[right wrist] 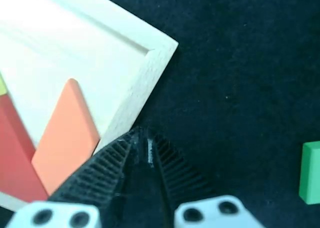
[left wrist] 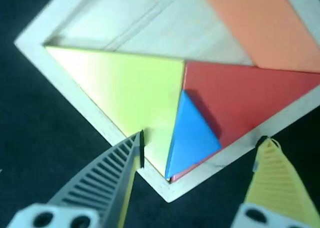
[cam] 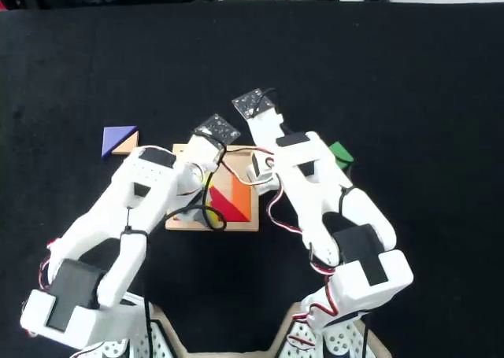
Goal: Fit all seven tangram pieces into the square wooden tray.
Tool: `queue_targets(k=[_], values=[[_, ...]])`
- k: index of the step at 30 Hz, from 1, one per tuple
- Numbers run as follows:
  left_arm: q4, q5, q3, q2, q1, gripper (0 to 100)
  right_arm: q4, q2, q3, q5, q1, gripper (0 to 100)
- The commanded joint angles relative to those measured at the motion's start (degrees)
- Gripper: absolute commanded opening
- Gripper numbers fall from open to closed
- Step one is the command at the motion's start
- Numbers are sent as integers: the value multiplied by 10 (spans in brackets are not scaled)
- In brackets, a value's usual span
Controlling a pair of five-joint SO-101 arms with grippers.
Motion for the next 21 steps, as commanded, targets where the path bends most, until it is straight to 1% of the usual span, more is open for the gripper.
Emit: queue_targets(k=[1, 21], values=[[-9, -5, -36, 2, 14, 354, 6, 0, -17, 8, -17, 11], [-8, -4, -43, 9, 17, 353, 4, 0, -18, 8, -17, 11]])
